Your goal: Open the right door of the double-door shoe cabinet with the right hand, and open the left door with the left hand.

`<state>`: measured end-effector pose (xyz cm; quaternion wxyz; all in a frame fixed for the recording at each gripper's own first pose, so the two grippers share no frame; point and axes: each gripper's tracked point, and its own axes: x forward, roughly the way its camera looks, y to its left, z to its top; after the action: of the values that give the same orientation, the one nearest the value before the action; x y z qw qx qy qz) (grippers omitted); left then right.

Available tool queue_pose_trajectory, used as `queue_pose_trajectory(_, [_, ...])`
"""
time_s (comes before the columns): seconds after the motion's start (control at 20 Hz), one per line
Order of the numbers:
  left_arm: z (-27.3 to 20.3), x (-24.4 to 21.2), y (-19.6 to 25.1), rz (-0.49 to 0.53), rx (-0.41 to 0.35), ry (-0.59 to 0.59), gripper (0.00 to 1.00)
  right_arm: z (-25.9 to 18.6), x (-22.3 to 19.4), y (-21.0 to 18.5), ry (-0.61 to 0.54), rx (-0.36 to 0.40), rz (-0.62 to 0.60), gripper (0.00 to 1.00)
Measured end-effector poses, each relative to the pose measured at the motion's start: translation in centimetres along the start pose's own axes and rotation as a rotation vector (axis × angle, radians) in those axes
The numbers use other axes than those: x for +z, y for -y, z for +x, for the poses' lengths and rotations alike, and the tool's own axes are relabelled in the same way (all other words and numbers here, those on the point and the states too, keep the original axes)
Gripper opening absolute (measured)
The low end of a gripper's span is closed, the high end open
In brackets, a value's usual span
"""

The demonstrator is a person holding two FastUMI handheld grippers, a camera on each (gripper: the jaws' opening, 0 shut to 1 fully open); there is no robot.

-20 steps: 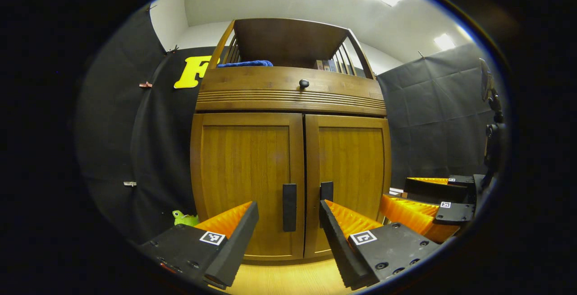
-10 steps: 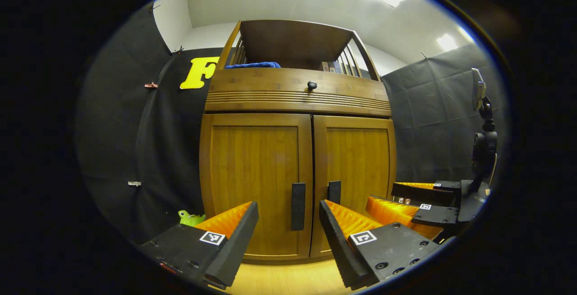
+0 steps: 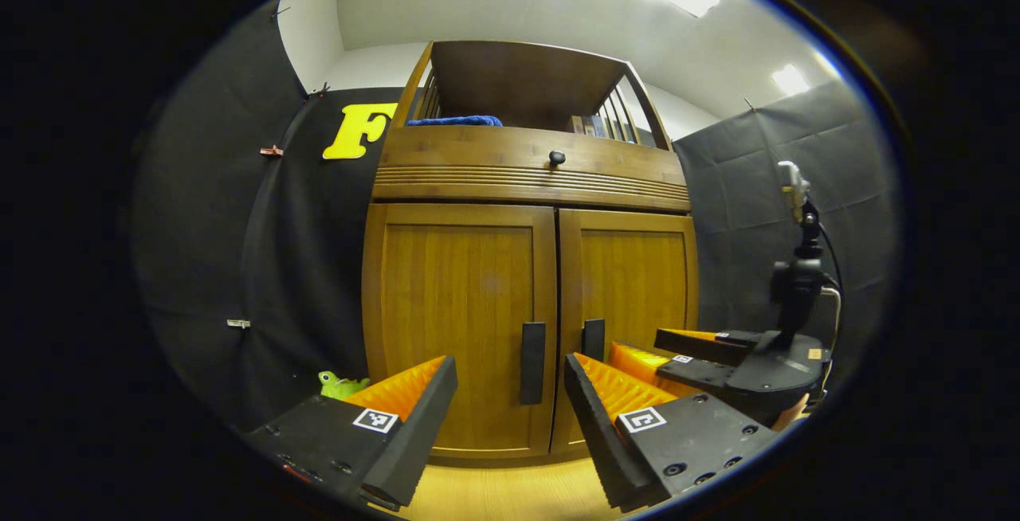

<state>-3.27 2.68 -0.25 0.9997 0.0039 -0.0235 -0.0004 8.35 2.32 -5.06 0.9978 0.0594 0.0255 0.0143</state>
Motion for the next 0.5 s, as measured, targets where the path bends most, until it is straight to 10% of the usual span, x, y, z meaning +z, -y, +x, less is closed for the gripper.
queue_pose_trajectory(0.5, [-2.3,-0.3,0.4,0.004,-0.009,-0.039,0.85,5.5,-1.7,1.0,-0.004,-0.058,0.002,0.93])
